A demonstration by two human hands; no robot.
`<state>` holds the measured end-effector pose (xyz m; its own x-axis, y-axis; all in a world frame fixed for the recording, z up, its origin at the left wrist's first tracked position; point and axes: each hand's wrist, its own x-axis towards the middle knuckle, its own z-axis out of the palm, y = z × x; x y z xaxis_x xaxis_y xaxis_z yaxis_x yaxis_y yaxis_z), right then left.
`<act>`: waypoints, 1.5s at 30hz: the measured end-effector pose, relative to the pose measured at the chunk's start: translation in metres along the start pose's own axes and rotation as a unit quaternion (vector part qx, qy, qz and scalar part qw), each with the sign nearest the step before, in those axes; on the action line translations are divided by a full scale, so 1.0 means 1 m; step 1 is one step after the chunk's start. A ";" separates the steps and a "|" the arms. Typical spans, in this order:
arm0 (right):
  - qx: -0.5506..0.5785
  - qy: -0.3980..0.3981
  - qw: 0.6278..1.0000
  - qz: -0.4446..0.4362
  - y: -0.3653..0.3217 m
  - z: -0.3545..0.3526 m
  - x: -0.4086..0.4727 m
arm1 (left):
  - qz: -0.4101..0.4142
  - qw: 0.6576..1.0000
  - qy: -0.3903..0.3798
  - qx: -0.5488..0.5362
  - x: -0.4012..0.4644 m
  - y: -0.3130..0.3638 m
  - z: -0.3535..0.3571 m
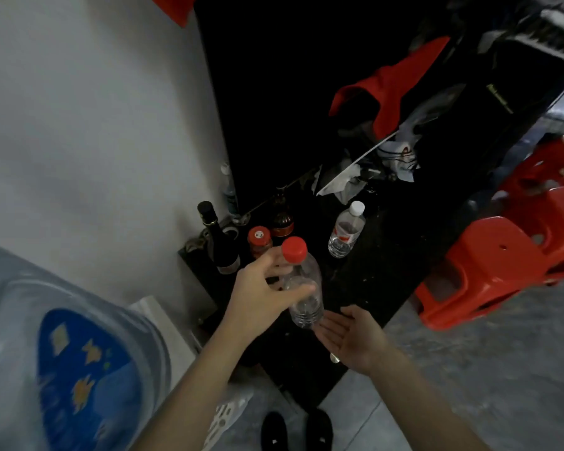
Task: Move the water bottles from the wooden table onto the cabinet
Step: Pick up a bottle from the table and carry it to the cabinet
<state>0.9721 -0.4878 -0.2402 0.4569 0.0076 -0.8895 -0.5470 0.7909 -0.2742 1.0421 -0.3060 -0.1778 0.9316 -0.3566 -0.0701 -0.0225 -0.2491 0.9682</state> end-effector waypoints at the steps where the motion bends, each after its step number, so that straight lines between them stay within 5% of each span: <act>1: 0.001 -0.003 1.000 0.002 -0.005 0.001 0.010 | 0.002 1.000 0.003 0.002 0.006 -0.007 0.004; 16: -0.103 0.002 0.994 0.026 -0.059 0.007 0.148 | -0.017 0.998 -0.002 0.058 0.094 -0.096 0.043; 27: -0.200 -0.005 0.980 -0.009 -0.079 -0.001 0.141 | -0.040 0.991 -0.063 0.112 0.107 -0.120 0.060; 34: -0.339 -0.013 0.938 -0.068 -0.098 0.003 0.111 | -0.117 0.958 -0.103 0.242 0.107 -0.091 0.050; 38: -0.423 0.010 0.890 -0.170 -0.105 0.004 0.084 | -0.114 0.938 -0.063 0.321 0.086 -0.072 0.032; 45: -0.632 0.020 0.683 -0.365 -0.109 0.013 0.023 | -0.040 0.859 0.013 0.510 0.037 -0.021 0.018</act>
<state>1.0509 -0.5659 -0.2258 0.9262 -0.1432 -0.3488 -0.3633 -0.5864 -0.7240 1.0702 -0.3302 -0.2052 0.9523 -0.2851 -0.1091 -0.2523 -0.9362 0.2445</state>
